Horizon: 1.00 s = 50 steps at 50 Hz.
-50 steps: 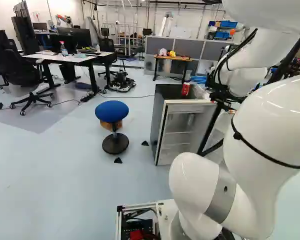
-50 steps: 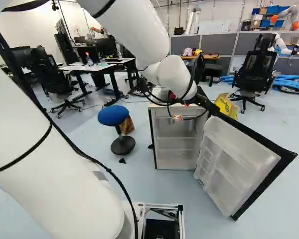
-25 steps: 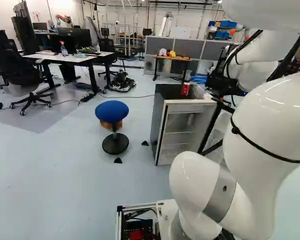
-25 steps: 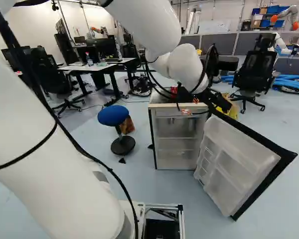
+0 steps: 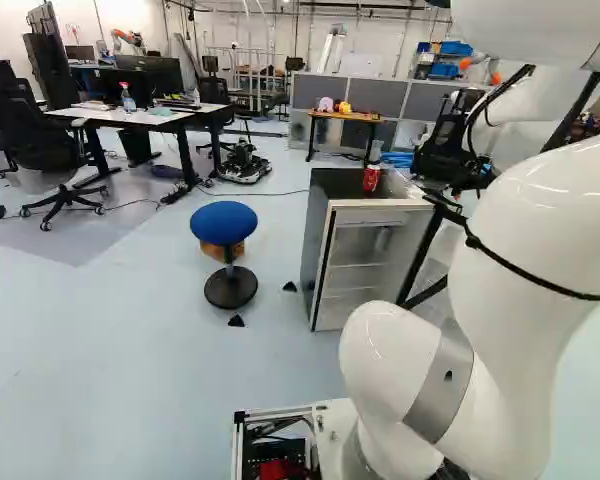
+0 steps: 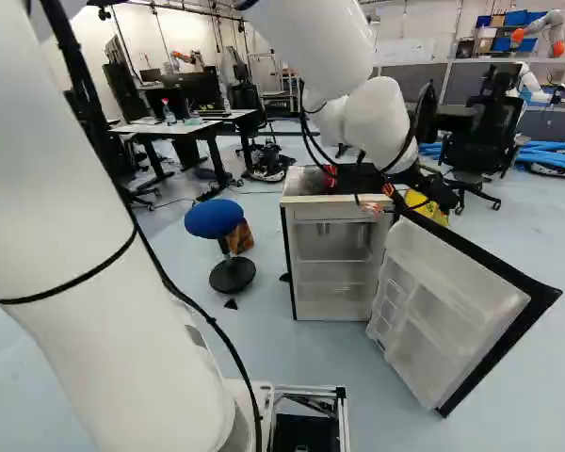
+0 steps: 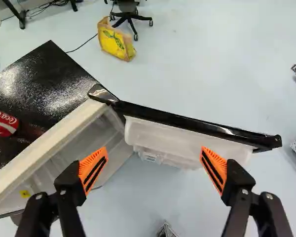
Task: Grab a drink from the fridge
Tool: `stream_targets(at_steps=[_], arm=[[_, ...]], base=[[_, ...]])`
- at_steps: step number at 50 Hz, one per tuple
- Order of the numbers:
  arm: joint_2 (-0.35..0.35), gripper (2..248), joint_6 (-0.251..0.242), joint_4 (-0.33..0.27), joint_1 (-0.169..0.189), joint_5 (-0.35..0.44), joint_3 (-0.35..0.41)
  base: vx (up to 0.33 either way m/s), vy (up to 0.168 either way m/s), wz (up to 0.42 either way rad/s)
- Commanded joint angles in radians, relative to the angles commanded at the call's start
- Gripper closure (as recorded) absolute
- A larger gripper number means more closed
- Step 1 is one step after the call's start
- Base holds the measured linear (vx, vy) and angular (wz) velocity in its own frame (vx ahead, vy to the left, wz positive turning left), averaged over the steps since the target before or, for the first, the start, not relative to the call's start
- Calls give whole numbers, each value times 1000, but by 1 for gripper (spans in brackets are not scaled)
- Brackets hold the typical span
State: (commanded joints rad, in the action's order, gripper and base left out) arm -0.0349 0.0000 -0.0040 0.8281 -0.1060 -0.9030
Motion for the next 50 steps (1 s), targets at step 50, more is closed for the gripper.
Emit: stream_targets(at_steps=[50], arm=[[-200,3,0,0,93,-138,-219]], base=[[0,0,0]])
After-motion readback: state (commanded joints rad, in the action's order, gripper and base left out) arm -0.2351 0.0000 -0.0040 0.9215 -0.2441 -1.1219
